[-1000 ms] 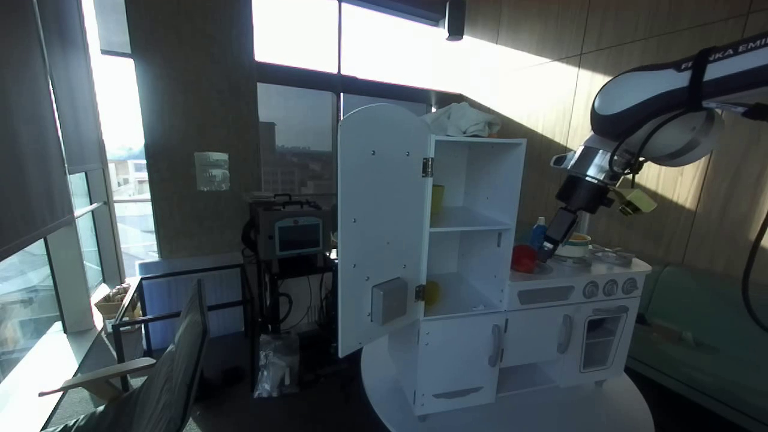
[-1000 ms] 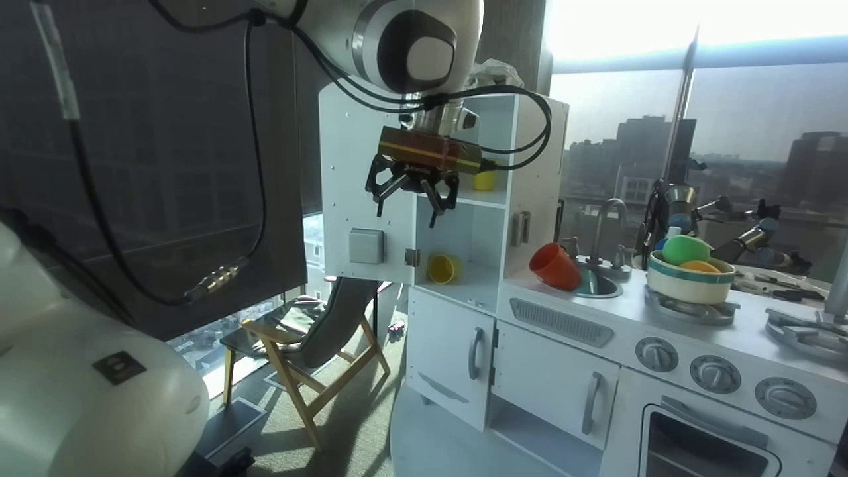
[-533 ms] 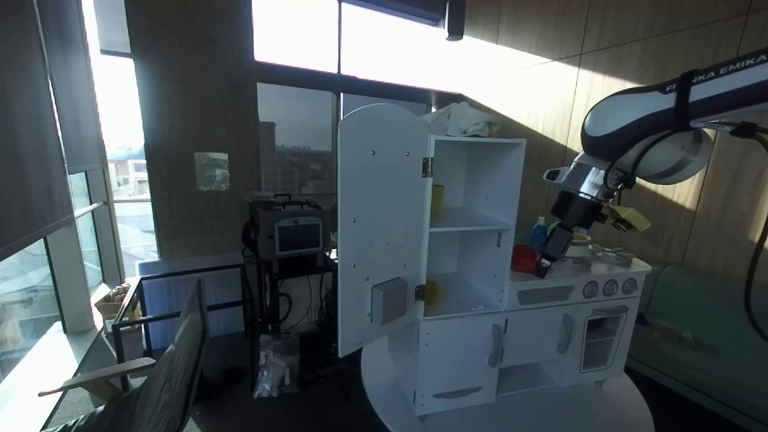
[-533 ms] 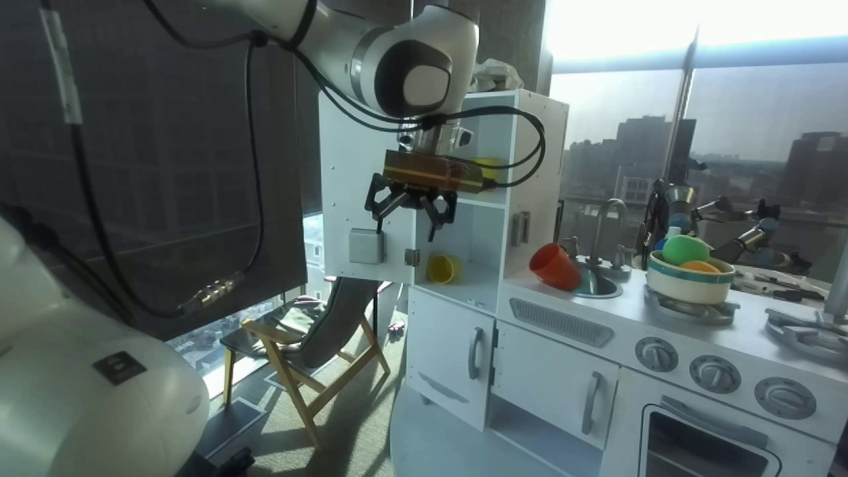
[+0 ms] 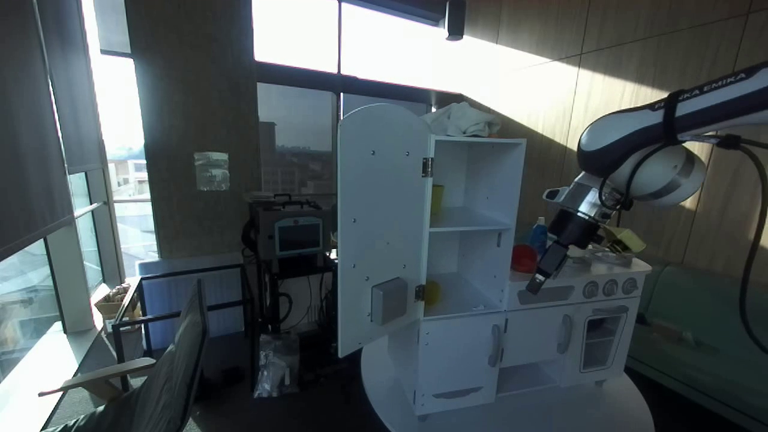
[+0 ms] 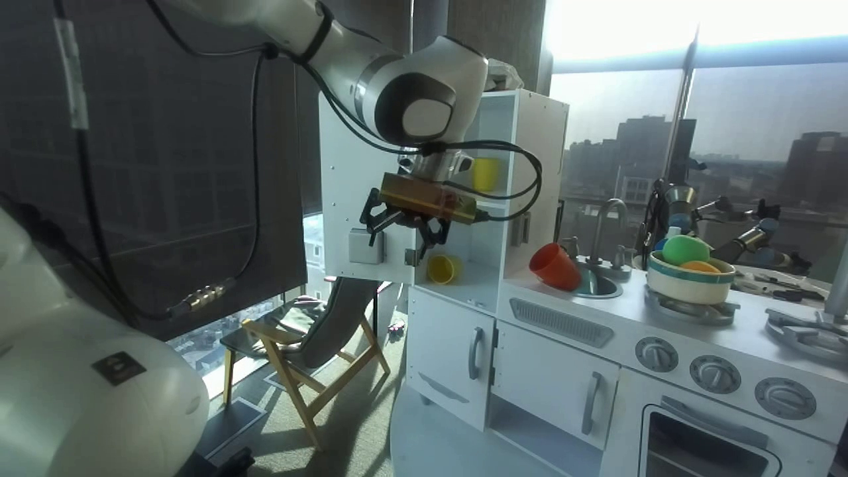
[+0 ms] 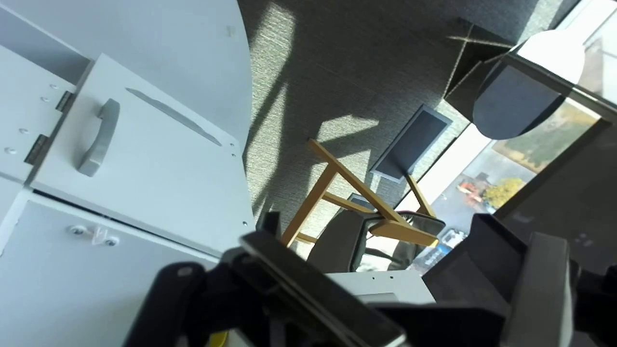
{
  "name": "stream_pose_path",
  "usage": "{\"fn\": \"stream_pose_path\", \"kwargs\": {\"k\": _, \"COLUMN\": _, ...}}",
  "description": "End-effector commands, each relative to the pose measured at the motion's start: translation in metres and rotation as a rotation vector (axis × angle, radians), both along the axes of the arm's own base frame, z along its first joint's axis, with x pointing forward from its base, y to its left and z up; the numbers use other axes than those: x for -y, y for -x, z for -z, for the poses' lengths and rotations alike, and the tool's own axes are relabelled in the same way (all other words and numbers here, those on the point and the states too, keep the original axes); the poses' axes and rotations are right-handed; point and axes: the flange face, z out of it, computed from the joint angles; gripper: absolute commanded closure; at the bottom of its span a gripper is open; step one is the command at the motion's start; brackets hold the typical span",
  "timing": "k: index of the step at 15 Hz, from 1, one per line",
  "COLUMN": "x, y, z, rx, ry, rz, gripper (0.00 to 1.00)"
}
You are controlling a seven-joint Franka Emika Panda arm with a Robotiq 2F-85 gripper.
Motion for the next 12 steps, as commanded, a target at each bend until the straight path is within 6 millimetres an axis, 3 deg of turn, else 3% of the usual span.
{"fn": "stream_pose_path", "kwargs": {"k": 1, "x": 0.005, "y": 0.005, "z": 0.044, "rx": 0.01, "ry": -0.135, "rz": 0.042, "gripper": 0.0}}
{"fn": "stream_pose_path", "kwargs": {"k": 4, "x": 0.0, "y": 0.003, "z": 0.079, "rx": 0.013, "ry": -0.252, "rz": 0.11, "gripper": 0.0}}
{"fn": "stream_pose_path", "kwargs": {"k": 7, "x": -0.012, "y": -0.003, "z": 0.1, "rx": 0.055, "ry": -0.381, "rz": 0.232, "gripper": 0.0}}
{"fn": "stream_pose_path", "kwargs": {"k": 12, "x": -0.034, "y": -0.018, "z": 0.109, "rx": 0.186, "ry": -0.433, "rz": 0.338, "gripper": 0.0}}
